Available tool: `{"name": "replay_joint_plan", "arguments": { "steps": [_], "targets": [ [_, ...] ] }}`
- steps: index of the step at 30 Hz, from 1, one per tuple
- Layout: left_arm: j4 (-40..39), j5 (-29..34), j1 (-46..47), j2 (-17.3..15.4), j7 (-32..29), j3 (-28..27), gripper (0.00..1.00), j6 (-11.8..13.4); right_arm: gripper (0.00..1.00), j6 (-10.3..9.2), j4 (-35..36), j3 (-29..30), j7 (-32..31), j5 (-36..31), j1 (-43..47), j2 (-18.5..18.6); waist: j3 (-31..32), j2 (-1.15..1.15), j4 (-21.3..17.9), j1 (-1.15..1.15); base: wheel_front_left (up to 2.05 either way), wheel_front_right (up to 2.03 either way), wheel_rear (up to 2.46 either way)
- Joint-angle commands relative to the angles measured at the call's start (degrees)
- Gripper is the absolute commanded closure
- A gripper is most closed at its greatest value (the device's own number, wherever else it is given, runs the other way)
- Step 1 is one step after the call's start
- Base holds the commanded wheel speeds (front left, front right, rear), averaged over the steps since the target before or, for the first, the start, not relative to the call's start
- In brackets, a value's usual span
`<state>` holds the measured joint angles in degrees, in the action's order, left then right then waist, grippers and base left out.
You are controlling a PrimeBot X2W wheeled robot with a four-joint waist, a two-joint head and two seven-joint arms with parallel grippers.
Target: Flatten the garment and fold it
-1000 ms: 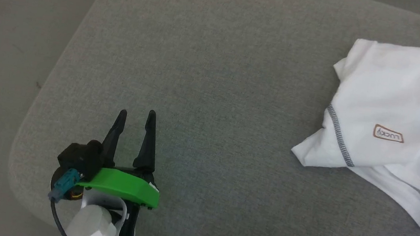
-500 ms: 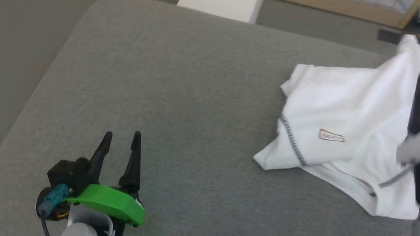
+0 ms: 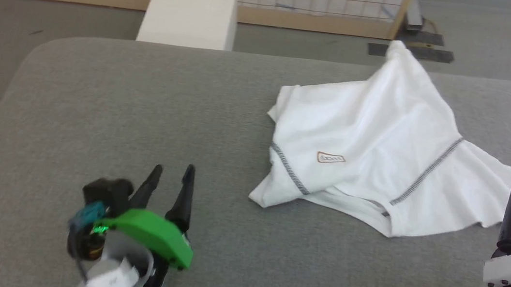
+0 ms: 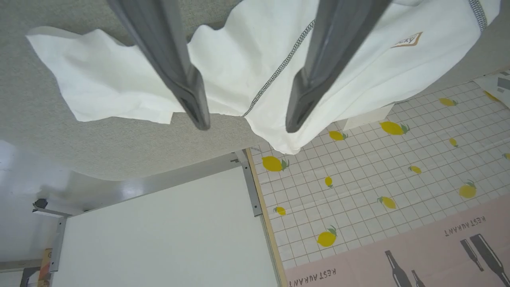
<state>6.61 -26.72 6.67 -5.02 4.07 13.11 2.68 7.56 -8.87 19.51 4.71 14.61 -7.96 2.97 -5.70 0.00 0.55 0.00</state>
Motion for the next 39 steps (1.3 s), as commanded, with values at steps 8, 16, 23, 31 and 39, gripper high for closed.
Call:
{"name": "replay_joint_plan", "arguments": {
  "steps": [8, 16, 23, 31, 39],
  "targets": [
    [10.9, -1.4, 14.1, 0.1, -25.3, 7.1, 0.00, 0.5, 0.00, -0.08, 0.3, -2.6, 1.1, 2.5, -0.8, -0.1, -2.4, 0.00, -6.5, 0.00, 0.00, 0.00, 0.00],
    [18.9, 1.4, 19.6, -1.1, -32.3, 10.2, 0.00, 1.6, 0.00, -0.08, -0.3, -2.7, 2.1, 3.0, -1.8, -0.1, -5.0, 0.00, -10.0, 0.00, 0.00, 0.00, 0.00],
    [22.2, 0.6, 20.5, -0.6, -32.4, 11.2, 0.65, 0.0, 0.00, -0.08, -0.7, -2.2, 2.6, 3.4, -2.2, -0.1, -6.6, 0.00, -10.8, 0.00, 0.00, 0.00, 0.00],
    [18.8, -3.7, 21.0, 0.7, -23.8, 8.0, 1.00, -1.5, 0.00, -0.08, -1.4, -2.3, 2.7, 3.4, -2.2, -0.1, -6.1, 0.00, -7.5, 0.00, 0.00, 0.00, 0.00],
    [1.3, -7.6, 18.5, -0.5, -15.4, -0.4, 1.00, 1.5, 0.00, -0.08, -2.7, -3.1, 2.4, 3.2, -1.8, -0.1, -3.3, 0.00, -0.9, 0.00, 0.00, 0.00, 0.00]
  ]
}}
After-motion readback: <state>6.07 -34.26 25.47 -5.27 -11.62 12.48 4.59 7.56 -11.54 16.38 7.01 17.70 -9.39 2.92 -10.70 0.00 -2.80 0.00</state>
